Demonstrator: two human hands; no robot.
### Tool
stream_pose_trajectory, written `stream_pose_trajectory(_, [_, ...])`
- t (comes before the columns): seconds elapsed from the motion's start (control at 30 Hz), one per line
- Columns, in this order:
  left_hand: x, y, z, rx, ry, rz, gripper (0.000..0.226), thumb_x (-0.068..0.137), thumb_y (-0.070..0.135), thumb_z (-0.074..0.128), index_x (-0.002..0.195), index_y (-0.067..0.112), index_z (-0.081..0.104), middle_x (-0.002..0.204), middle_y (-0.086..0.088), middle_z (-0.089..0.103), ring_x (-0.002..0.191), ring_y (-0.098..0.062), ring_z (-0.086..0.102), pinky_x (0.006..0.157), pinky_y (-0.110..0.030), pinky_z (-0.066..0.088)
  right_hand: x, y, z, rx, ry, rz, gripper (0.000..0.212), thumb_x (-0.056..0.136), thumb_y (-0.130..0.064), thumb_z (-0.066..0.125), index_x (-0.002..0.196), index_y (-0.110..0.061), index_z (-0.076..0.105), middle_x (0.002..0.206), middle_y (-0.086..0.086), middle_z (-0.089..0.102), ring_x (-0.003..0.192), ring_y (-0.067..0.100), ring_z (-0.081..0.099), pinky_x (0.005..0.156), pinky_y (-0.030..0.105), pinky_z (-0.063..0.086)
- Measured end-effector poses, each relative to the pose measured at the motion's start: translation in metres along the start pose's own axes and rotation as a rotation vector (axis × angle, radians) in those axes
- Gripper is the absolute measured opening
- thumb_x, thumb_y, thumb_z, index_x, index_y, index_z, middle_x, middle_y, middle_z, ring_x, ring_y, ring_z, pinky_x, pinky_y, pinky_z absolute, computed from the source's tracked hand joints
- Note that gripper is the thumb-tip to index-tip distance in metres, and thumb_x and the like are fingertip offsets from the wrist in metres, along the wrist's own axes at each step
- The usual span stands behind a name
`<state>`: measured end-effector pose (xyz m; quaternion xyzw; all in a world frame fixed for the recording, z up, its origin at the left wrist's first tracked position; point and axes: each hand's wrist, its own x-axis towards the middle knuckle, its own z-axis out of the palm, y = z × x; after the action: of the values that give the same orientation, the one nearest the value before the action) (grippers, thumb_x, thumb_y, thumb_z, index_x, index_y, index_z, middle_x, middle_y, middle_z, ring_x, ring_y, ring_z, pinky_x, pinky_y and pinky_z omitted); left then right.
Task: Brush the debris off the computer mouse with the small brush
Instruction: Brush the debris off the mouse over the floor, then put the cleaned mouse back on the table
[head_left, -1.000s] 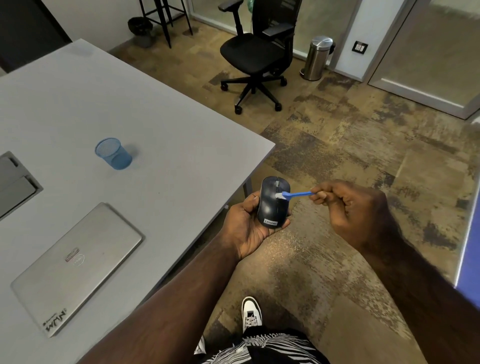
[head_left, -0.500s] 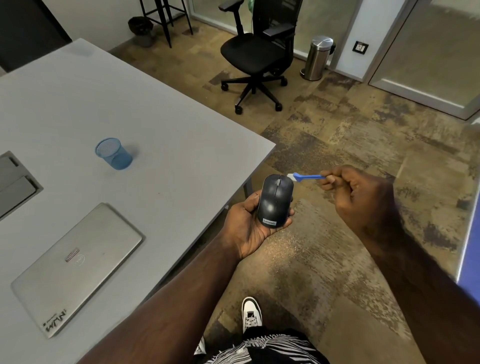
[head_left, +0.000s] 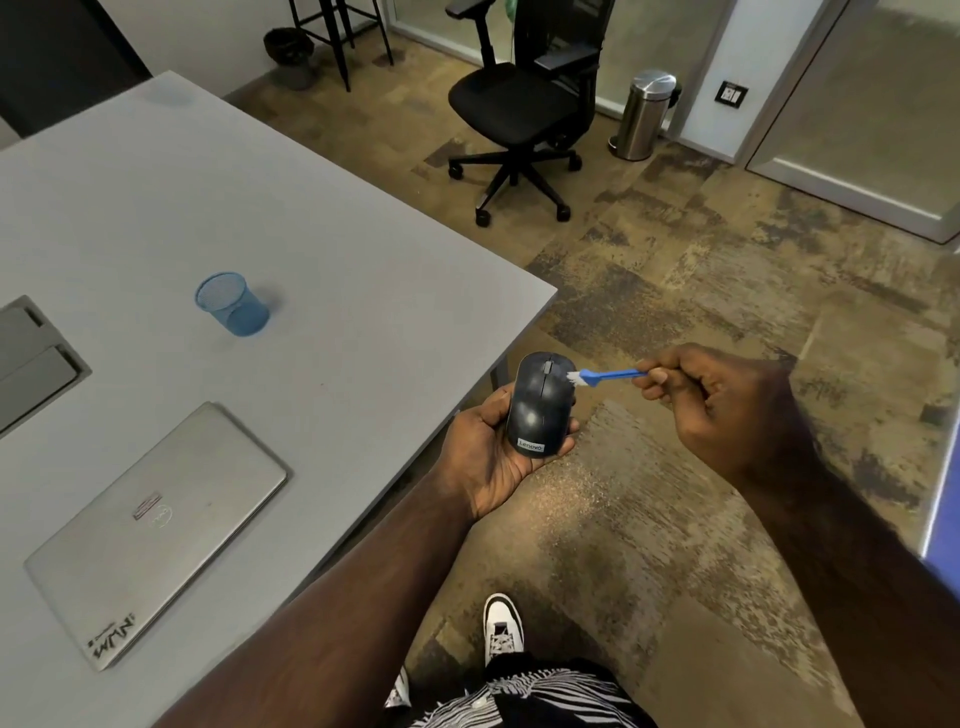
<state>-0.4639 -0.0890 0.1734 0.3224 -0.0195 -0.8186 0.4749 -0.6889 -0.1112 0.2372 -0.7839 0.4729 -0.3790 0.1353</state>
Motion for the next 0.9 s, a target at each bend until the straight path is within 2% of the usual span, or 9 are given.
stream_pose_trajectory(0.07, [-0.001, 0.001, -0.002, -0.011, 0.006, 0.000, 0.060, 0.080, 0.021, 0.050, 0.136, 0.002, 0.047, 0.130, -0.030, 0.056, 0.100, -0.044, 0.063, 0.078, -0.048, 0.059, 0.002, 0.004, 0.002, -0.048, 0.040, 0.053, 0.020, 0.094, -0.004, 0.059, 0.106, -0.007, 0.074, 0.087, 0.000, 0.077, 0.075, 0.013, 0.075, 0.063, 0.032, 0.062])
stream_pose_trajectory(0.17, [-0.004, 0.005, -0.005, -0.030, 0.019, -0.003, 0.056, 0.082, 0.027, 0.049, 0.131, 0.001, 0.052, 0.122, -0.028, 0.062, 0.094, -0.042, 0.066, 0.075, -0.047, 0.059, 0.009, 0.015, 0.007, 0.012, 0.135, 0.284, 0.019, 0.098, -0.017, 0.058, 0.110, -0.018, 0.073, 0.087, -0.010, 0.074, 0.072, 0.001, 0.073, 0.064, 0.015, 0.057])
stream_pose_trajectory(0.3, [-0.011, 0.015, -0.013, -0.029, 0.081, 0.064, 0.052, 0.087, 0.025, 0.053, 0.133, 0.000, 0.049, 0.125, -0.029, 0.057, 0.097, -0.042, 0.064, 0.081, -0.047, 0.056, 0.022, 0.015, 0.028, 0.582, 0.146, 0.608, 0.015, 0.099, -0.017, 0.060, 0.099, -0.028, 0.071, 0.091, 0.000, 0.080, 0.077, 0.007, 0.076, 0.062, 0.018, 0.057])
stream_pose_trajectory(0.43, [-0.020, 0.030, -0.027, -0.065, 0.183, 0.179, 0.045, 0.092, 0.018, 0.053, 0.133, 0.001, 0.048, 0.134, -0.031, 0.052, 0.103, -0.045, 0.060, 0.089, -0.049, 0.051, 0.030, -0.001, 0.064, 0.922, -0.011, 0.804, 0.020, 0.101, -0.019, 0.055, 0.116, -0.028, 0.066, 0.107, -0.007, 0.079, 0.084, 0.010, 0.077, 0.064, 0.022, 0.057])
stream_pose_trajectory(0.57, [-0.029, 0.049, -0.050, -0.176, 0.323, 0.295, 0.040, 0.094, 0.016, 0.054, 0.131, 0.000, 0.049, 0.132, -0.028, 0.055, 0.121, -0.042, 0.056, 0.090, -0.054, 0.052, 0.036, -0.024, 0.119, 0.981, -0.209, 0.947, 0.018, 0.104, -0.021, 0.049, 0.108, -0.023, 0.066, 0.110, -0.004, 0.078, 0.092, 0.010, 0.076, 0.075, 0.029, 0.054])
stream_pose_trajectory(0.67, [-0.035, 0.065, -0.069, -0.171, 0.446, 0.371, 0.034, 0.093, 0.021, 0.058, 0.123, 0.004, 0.057, 0.121, -0.021, 0.063, 0.111, -0.036, 0.062, 0.078, -0.048, 0.059, 0.044, -0.048, 0.162, 1.000, -0.309, 1.007, 0.018, 0.105, -0.025, 0.046, 0.110, -0.019, 0.062, 0.106, -0.003, 0.079, 0.103, 0.015, 0.074, 0.079, 0.031, 0.054])
stream_pose_trajectory(0.73, [-0.036, 0.079, -0.085, -0.016, 0.568, 0.418, 0.033, 0.091, 0.027, 0.060, 0.119, 0.009, 0.062, 0.110, -0.013, 0.069, 0.099, -0.028, 0.064, 0.070, -0.038, 0.053, 0.052, -0.066, 0.191, 0.993, -0.359, 1.004, 0.016, 0.106, -0.025, 0.046, 0.112, -0.019, 0.060, 0.111, -0.002, 0.077, 0.109, 0.017, 0.069, 0.085, 0.033, 0.053])
stream_pose_trajectory(0.8, [-0.037, 0.092, -0.102, 0.103, 0.640, 0.452, 0.031, 0.090, 0.030, 0.061, 0.115, 0.013, 0.064, 0.103, -0.009, 0.070, 0.095, -0.024, 0.063, 0.070, -0.036, 0.048, 0.060, -0.083, 0.219, 0.955, -0.387, 0.982, 0.015, 0.105, -0.026, 0.047, 0.112, -0.018, 0.058, 0.118, 0.000, 0.074, 0.113, 0.019, 0.066, 0.093, 0.036, 0.052])
stream_pose_trajectory(0.9, [-0.037, 0.113, -0.126, 0.135, 0.668, 0.468, 0.026, 0.091, 0.029, 0.059, 0.111, 0.015, 0.065, 0.102, -0.008, 0.072, 0.096, -0.023, 0.063, 0.073, -0.035, 0.048, 0.073, -0.102, 0.257, 0.912, -0.409, 0.956, 0.015, 0.105, -0.024, 0.048, 0.112, -0.017, 0.059, 0.123, 0.005, 0.072, 0.115, 0.023, 0.065, 0.097, 0.040, 0.051])
